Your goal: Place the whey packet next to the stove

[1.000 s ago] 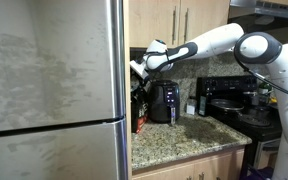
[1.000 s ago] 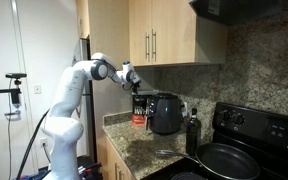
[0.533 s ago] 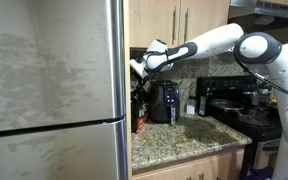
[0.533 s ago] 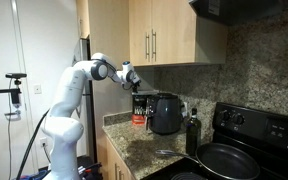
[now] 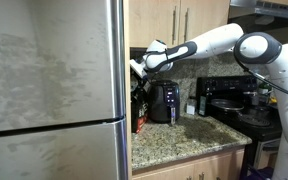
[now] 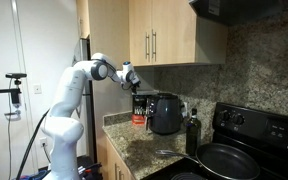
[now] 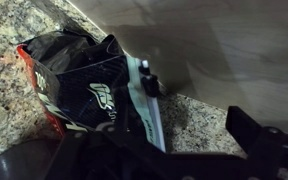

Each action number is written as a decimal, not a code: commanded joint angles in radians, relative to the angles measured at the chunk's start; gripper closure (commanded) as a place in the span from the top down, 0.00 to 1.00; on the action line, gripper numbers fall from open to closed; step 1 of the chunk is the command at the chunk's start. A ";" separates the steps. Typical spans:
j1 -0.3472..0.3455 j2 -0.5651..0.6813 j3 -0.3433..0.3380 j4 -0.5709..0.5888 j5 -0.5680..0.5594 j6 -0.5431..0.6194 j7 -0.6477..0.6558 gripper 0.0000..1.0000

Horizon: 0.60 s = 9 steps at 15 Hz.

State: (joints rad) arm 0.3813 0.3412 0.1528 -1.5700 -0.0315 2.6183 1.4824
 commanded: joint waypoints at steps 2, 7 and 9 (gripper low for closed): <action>0.006 0.001 -0.007 0.005 0.005 -0.004 -0.004 1.00; 0.023 0.092 -0.047 0.068 -0.048 -0.039 0.048 1.00; 0.025 0.150 -0.066 0.105 -0.062 -0.027 0.071 1.00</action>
State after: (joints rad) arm 0.3893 0.3754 0.1254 -1.5599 -0.0651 2.5928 1.5145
